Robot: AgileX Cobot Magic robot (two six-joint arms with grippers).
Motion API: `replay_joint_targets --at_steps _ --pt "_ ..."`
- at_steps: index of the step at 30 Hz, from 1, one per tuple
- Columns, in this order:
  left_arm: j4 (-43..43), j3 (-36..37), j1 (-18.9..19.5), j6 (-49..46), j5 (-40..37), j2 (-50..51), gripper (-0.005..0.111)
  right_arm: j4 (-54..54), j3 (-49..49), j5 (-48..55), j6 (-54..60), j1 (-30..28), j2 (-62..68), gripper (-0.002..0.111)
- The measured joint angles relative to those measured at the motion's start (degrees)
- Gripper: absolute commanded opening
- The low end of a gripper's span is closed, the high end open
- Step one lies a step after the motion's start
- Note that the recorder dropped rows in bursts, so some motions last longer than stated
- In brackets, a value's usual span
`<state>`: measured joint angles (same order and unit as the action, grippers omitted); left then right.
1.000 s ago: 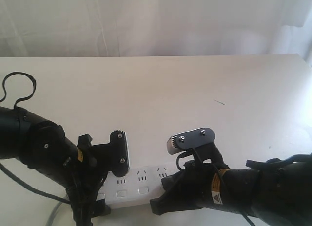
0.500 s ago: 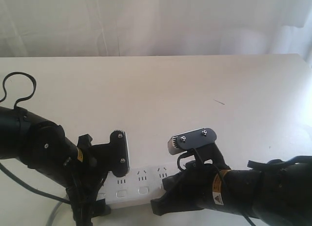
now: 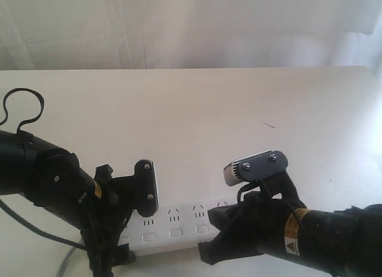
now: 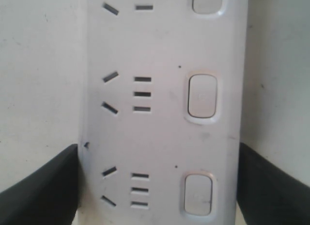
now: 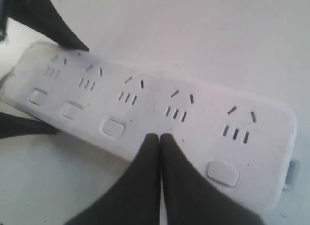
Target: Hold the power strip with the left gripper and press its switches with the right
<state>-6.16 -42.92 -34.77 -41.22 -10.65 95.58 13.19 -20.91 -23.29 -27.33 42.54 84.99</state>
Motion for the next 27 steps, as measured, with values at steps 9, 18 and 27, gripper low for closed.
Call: replay_joint_targets --at_steps 9,18,27 --pt "0.00 -0.14 0.00 -0.11 -0.15 0.00 0.000 -5.61 0.00 6.86 7.02 0.00 -8.18 0.000" --pt "0.00 -0.18 0.00 -0.23 -0.51 0.00 0.000 -8.27 0.13 7.94 7.48 0.00 -1.94 0.000" --pt "0.00 -0.18 0.00 -0.33 -0.55 0.00 0.000 -10.58 0.13 1.67 8.46 0.00 4.78 0.000"
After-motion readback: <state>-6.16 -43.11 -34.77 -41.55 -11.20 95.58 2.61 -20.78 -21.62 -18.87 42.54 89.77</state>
